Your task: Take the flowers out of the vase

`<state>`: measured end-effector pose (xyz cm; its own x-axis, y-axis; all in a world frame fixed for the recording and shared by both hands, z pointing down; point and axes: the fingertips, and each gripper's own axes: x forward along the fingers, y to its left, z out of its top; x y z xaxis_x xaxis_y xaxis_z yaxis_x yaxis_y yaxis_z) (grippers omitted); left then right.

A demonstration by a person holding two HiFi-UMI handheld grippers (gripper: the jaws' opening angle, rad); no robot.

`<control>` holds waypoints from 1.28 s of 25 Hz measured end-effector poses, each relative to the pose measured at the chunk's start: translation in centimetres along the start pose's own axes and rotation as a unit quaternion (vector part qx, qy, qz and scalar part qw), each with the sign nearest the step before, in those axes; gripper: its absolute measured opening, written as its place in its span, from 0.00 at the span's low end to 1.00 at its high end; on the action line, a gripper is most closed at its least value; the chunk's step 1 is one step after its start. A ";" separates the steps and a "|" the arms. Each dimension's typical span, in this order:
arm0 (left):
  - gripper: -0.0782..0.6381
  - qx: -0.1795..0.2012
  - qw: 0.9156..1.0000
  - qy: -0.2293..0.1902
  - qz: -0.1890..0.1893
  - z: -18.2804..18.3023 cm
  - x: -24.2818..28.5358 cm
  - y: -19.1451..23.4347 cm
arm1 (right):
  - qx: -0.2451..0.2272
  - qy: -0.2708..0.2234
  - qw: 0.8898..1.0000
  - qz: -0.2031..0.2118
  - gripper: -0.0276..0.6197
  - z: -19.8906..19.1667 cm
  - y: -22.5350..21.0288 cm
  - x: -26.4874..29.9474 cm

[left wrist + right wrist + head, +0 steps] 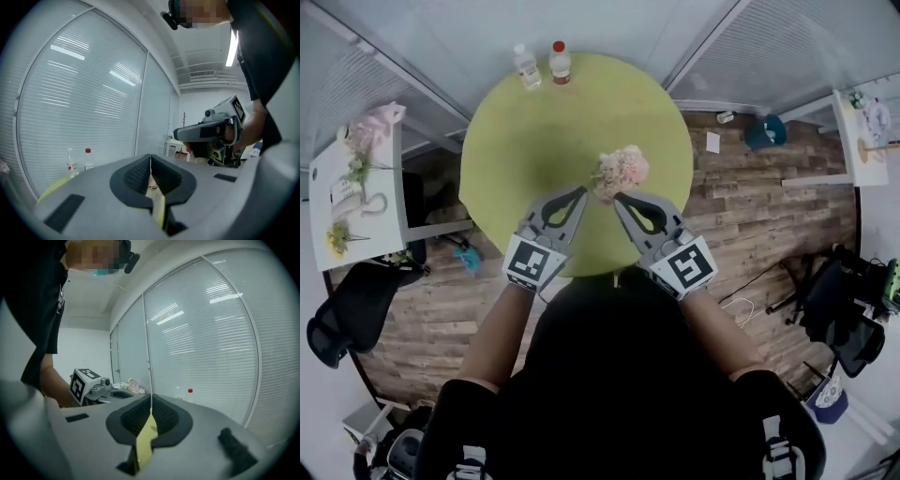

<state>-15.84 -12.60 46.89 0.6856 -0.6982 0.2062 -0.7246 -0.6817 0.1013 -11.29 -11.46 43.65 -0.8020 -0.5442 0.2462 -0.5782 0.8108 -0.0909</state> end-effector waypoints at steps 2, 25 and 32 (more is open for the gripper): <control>0.13 -0.001 1.000 0.011 -0.001 -0.9 0.4 0.4 | 0.002 0.006 1.000 -0.006 0.07 -0.4 -0.2 0.1; 0.39 -0.095 0.994 0.053 -0.029 -8.0 4.4 1.9 | 0.048 0.020 0.998 -0.023 0.07 -4.5 -0.7 -0.2; 0.39 -0.095 0.993 0.061 -0.039 -8.5 4.9 1.6 | 0.054 0.015 0.998 -0.027 0.07 -4.5 -1.0 0.1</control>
<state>-14.23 -15.32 56.33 0.7354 -0.6049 0.3054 -0.6772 -0.6718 0.3003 -10.11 -11.33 48.08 -0.7655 -0.5787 0.2813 -0.6344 0.7518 -0.1797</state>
